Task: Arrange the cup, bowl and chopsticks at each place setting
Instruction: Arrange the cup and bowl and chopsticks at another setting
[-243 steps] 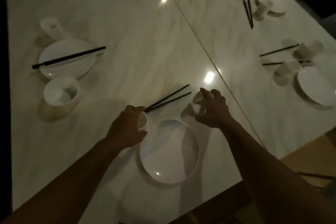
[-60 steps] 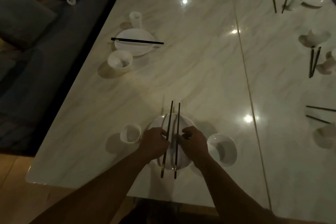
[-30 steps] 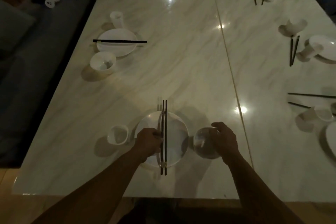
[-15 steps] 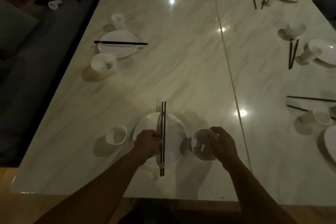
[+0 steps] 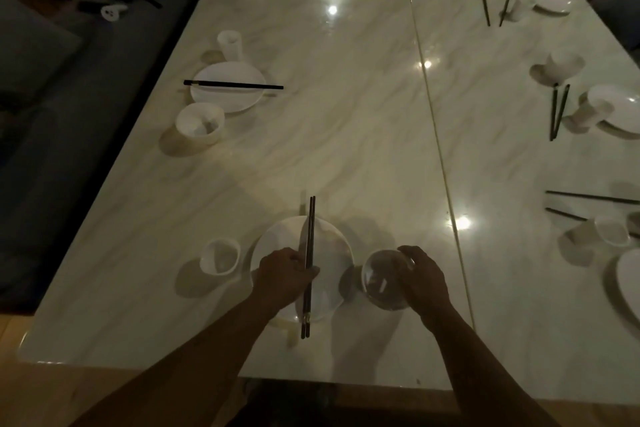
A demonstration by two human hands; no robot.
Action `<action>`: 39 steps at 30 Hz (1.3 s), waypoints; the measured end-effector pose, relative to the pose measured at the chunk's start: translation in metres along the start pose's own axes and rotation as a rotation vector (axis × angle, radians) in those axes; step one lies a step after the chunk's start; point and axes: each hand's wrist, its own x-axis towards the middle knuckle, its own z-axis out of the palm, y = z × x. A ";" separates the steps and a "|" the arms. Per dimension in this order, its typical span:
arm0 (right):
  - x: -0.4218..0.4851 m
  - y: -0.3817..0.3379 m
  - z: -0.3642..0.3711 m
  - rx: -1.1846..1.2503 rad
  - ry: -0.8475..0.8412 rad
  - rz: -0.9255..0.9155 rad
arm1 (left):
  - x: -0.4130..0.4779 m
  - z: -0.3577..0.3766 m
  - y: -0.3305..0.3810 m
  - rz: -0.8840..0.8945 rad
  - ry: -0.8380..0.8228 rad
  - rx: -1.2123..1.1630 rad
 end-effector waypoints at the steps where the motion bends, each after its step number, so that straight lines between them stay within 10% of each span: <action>1: 0.000 0.001 0.000 0.000 -0.002 -0.004 | -0.001 0.001 0.002 0.023 0.027 0.062; 24: 0.002 0.017 -0.006 0.017 -0.051 -0.078 | -0.012 0.001 0.011 0.036 0.158 0.117; 39: -0.032 0.079 -0.041 0.066 -0.042 0.243 | 0.001 -0.001 0.041 0.226 0.275 0.078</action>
